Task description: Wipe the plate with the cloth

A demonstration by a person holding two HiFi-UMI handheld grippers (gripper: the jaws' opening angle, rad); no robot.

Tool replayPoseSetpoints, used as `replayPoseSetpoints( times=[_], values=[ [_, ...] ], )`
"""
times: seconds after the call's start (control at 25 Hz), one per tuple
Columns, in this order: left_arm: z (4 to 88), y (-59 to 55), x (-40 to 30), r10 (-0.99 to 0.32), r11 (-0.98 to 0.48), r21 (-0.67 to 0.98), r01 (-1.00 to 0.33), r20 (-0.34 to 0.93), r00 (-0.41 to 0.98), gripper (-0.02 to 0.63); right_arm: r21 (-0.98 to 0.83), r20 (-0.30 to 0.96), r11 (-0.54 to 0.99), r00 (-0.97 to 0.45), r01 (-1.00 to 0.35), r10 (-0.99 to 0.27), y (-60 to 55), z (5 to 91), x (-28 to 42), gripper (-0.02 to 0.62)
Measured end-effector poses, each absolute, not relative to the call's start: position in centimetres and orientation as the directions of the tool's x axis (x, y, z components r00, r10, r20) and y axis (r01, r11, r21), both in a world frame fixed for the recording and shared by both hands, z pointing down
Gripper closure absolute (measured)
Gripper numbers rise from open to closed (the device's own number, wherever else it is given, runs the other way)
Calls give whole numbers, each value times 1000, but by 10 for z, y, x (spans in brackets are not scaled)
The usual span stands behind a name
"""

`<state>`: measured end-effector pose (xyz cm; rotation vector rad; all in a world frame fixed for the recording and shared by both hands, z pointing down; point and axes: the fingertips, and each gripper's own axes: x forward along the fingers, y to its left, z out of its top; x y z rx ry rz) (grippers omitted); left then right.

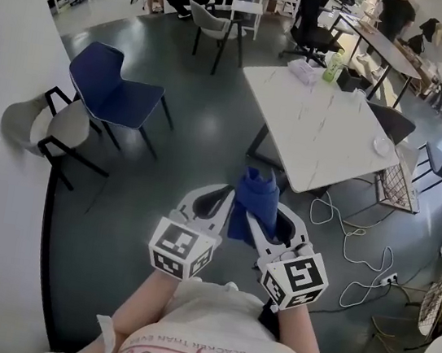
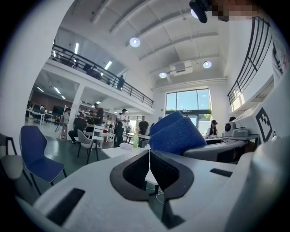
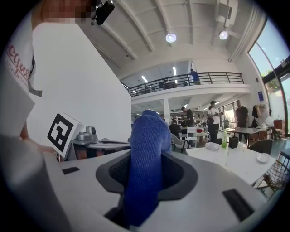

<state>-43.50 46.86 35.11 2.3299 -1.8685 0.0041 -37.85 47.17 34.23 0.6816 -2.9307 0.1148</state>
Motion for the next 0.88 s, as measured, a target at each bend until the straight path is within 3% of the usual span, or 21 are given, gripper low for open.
replayPoseSetpoints(
  times=[0.88],
  values=[
    [360,403,-311,-933,-328,105,-939,118,339,601,-93,135,814,-818,-573,-560,412,355,-249,465]
  ],
)
